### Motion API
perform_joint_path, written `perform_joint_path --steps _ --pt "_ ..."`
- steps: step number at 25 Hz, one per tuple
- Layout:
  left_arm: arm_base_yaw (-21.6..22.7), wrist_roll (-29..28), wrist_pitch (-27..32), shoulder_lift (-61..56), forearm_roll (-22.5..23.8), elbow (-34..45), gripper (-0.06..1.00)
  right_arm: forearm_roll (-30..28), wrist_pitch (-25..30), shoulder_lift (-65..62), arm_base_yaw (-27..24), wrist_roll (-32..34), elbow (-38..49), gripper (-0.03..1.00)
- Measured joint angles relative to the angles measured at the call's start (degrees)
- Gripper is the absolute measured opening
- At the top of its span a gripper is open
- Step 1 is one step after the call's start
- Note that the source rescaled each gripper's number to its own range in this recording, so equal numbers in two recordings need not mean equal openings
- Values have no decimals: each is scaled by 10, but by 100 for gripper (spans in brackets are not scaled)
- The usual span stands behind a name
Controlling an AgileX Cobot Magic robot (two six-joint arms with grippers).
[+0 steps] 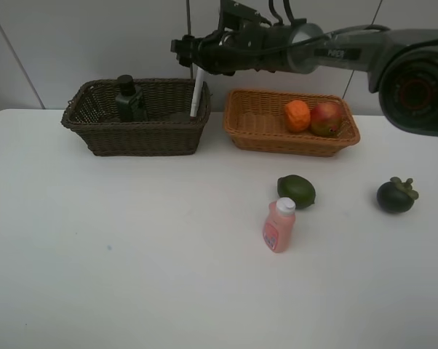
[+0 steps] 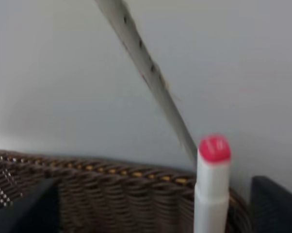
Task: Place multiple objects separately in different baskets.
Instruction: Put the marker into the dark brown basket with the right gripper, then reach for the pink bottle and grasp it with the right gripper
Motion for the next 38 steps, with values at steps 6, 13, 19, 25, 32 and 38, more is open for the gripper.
perform_joint_path --steps 6,13,19,25,32,38 --pt "0 0 0 0 0 0 100 -41 140 -32 0 -1 0 99" --pt "0 0 0 0 0 0 100 -80 422 -153 0 -8 -1 100" --pt "0 0 0 0 0 0 100 -91 608 -207 0 -24 19 100" --pt "0 0 0 0 0 0 100 -91 615 -289 0 -15 128 100" --pt "0 0 0 0 0 0 100 -118 618 -396 0 -15 327 100" --pt "0 0 0 0 0 0 100 -118 599 -423 0 -15 458 100"
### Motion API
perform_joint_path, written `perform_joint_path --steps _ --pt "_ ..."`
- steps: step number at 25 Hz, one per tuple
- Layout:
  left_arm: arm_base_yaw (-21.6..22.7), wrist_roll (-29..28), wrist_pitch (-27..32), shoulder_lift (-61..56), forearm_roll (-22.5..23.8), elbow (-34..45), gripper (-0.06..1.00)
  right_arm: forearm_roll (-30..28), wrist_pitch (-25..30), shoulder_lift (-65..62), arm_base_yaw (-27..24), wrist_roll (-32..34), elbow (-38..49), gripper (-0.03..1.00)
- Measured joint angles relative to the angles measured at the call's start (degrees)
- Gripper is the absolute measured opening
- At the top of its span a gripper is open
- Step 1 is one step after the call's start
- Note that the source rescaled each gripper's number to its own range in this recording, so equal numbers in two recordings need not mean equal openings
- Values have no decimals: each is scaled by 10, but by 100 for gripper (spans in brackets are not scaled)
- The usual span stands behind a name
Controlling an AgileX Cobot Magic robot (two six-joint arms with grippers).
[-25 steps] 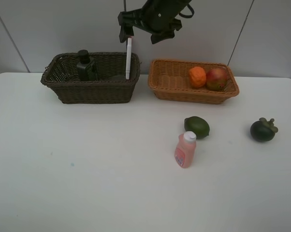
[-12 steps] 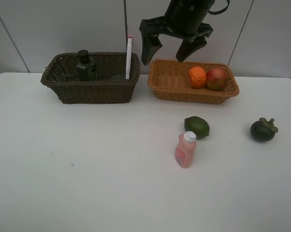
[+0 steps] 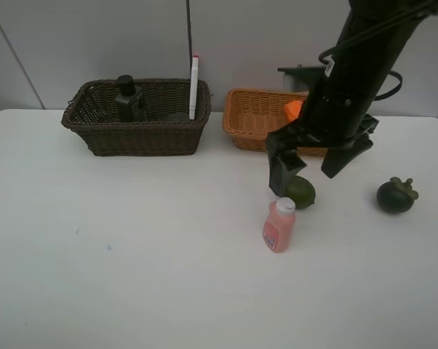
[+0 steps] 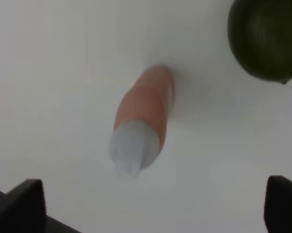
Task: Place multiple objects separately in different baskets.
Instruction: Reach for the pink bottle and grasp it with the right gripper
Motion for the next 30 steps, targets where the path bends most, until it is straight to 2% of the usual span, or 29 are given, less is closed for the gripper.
perform_joint_path --steps 4,10,20,30 --pt "0 0 0 0 0 0 100 29 -48 0 7 0 52 100" --pt "0 0 0 0 0 0 100 36 -84 0 56 0 77 100" --pt "0 0 0 0 0 0 100 -34 -205 16 66 0 126 100" --pt "0 2 0 0 0 0 100 -63 -235 85 66 0 127 100"
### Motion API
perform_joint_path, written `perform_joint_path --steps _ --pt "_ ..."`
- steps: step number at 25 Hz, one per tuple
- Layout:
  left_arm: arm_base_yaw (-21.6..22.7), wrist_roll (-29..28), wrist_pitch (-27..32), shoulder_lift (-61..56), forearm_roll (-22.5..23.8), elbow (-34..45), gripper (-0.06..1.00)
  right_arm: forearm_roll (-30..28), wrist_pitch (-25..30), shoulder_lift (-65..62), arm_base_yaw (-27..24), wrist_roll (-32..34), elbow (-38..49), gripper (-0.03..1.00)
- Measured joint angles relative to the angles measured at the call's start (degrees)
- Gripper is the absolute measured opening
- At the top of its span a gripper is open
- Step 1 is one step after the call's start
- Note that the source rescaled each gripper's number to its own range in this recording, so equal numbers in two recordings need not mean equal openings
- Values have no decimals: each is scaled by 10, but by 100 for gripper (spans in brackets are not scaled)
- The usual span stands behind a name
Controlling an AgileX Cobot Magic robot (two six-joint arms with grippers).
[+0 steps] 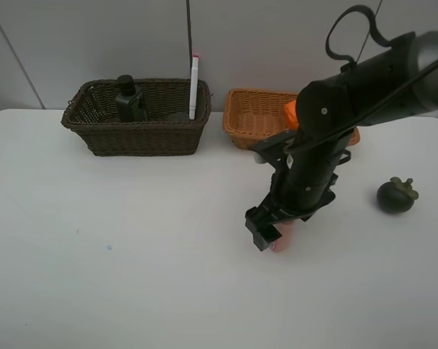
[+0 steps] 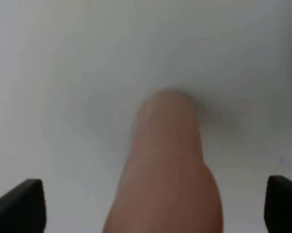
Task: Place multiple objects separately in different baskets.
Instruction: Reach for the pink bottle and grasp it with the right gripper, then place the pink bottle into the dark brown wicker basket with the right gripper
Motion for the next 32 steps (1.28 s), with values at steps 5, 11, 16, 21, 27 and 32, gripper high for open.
perform_joint_path --steps 5,11,16,21,27,32 --pt "0 0 0 0 0 0 100 0 -9 0 0 0 0 84" --pt "0 0 0 0 0 0 100 0 -7 0 0 0 0 36" --pt "0 0 0 0 0 0 100 -1 -7 0 0 0 0 23" --pt "0 0 0 0 0 0 100 -1 1 -7 0 0 0 23" --pt "0 0 0 0 0 0 100 -1 53 -73 0 0 -59 23" --pt "0 0 0 0 0 0 100 -12 67 -69 0 0 -179 23"
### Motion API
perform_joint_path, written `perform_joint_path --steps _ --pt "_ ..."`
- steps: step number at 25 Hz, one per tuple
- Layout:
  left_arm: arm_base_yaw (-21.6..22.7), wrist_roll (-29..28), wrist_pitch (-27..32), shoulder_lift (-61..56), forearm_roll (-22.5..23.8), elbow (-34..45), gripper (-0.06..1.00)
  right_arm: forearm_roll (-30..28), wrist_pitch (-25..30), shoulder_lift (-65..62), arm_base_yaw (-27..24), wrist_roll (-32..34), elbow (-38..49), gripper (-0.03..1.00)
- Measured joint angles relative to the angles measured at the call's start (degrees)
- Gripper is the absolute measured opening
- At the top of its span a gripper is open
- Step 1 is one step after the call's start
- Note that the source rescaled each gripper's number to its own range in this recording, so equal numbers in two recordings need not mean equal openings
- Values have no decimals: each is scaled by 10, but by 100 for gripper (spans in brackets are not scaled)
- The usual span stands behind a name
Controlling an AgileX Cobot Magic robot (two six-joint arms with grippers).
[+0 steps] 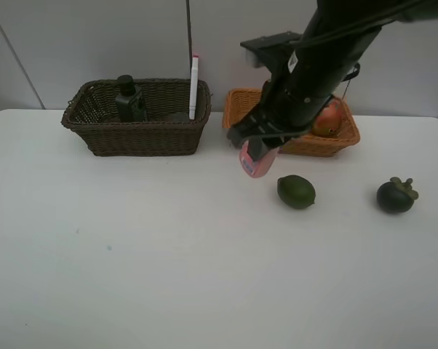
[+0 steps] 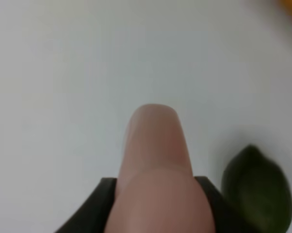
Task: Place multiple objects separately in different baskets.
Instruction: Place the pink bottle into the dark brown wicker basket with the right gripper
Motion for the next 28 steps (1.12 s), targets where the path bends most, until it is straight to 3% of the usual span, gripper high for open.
perform_joint_path --steps 14,17,23,25,28 --pt "0 0 0 0 0 0 100 -19 -1 333 0 0 -527 23" --pt "0 0 0 0 0 0 100 -19 -20 395 0 0 -587 23" --pt "0 0 0 0 0 0 100 -20 -36 454 -7 20 -596 24" --pt "0 0 0 0 0 0 100 -22 -41 456 -10 35 -596 37" --pt "0 0 0 0 0 0 100 -26 -54 453 -12 52 -600 81"
